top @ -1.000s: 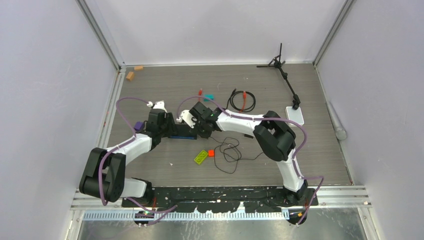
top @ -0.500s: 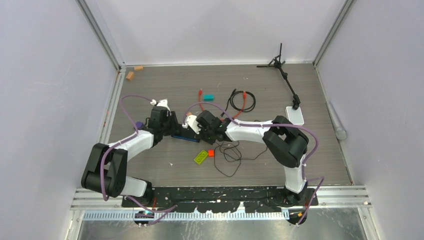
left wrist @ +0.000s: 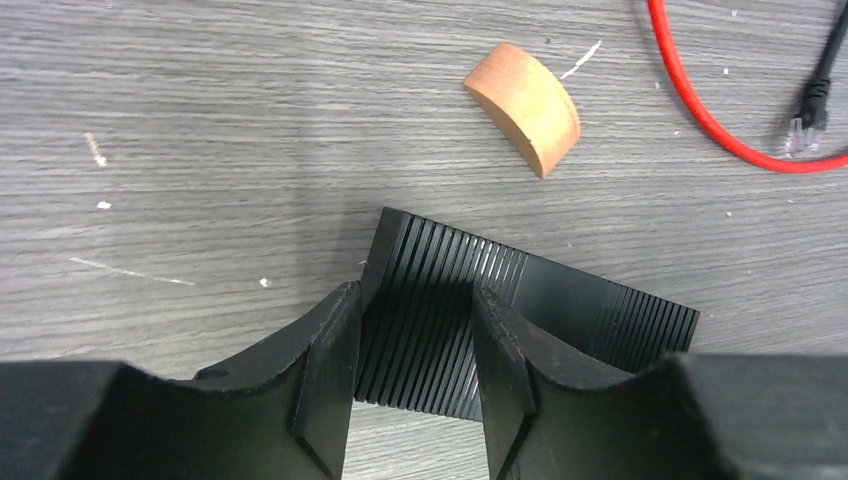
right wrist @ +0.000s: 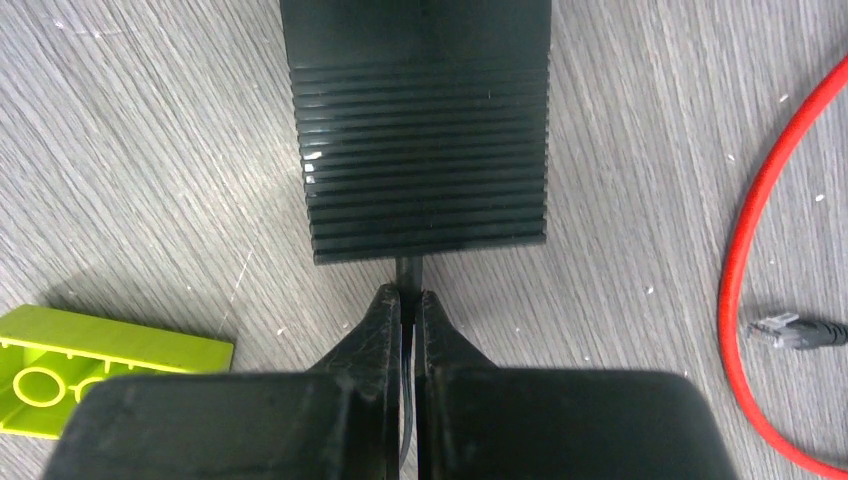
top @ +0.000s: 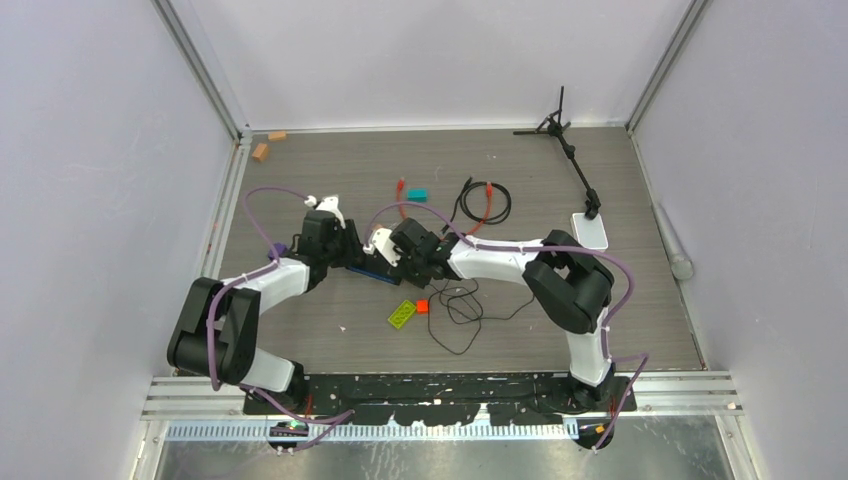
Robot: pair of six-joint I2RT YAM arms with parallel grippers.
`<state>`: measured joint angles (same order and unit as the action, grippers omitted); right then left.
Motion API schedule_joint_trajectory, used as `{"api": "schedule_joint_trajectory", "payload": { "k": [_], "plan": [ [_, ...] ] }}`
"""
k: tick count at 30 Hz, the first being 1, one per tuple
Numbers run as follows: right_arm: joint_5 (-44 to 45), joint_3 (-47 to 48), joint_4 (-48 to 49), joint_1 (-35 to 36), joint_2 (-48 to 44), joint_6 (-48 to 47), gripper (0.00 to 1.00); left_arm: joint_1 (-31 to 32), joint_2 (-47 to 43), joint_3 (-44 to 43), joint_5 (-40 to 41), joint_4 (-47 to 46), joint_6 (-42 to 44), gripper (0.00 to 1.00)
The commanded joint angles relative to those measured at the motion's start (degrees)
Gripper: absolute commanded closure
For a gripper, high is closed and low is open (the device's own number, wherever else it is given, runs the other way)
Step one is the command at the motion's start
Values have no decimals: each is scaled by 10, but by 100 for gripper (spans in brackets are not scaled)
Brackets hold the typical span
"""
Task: Insert the plug into the switch port
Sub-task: Insert the power into the switch port.
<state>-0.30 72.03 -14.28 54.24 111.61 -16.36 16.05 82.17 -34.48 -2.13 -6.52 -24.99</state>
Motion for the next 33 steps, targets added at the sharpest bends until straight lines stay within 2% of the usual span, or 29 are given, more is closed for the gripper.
{"api": "schedule_joint_trajectory", "payload": {
  "k": [1, 10, 15, 20, 22, 25, 27, 29, 31, 33],
  "plan": [
    [-58, 61, 123, 11, 17, 9, 99, 29, 24, 0, -145, 4, -21, 55],
    [-14, 93, 208, 4, 35, 62, 100, 42, 33, 4, -168, -3, -14, 55],
    [-9, 118, 212, 0, 45, 89, 100, 47, 36, 1, -167, -3, -12, 55],
    [-31, 70, 159, 0, 20, 33, 97, 46, 4, 3, -117, 15, -15, 42],
    [-26, 60, 106, 0, 21, -3, 90, 45, -20, 11, -88, 20, -18, 36],
    [0, 49, 58, 0, 22, -35, 70, 44, -64, 28, -35, 26, -23, 26],
    [27, 37, 49, -4, 14, -44, 60, 42, -91, 38, -5, 34, -24, 24],
    [35, 28, 37, -12, 5, -44, 53, 40, -117, 47, 25, 40, -25, 22],
    [38, 17, 33, -20, -11, -34, 39, 40, -143, 55, 57, 48, -29, 21],
    [34, 3, 31, -30, -33, -14, 33, 39, -167, 62, 81, 55, -34, 20]
  ]
}}
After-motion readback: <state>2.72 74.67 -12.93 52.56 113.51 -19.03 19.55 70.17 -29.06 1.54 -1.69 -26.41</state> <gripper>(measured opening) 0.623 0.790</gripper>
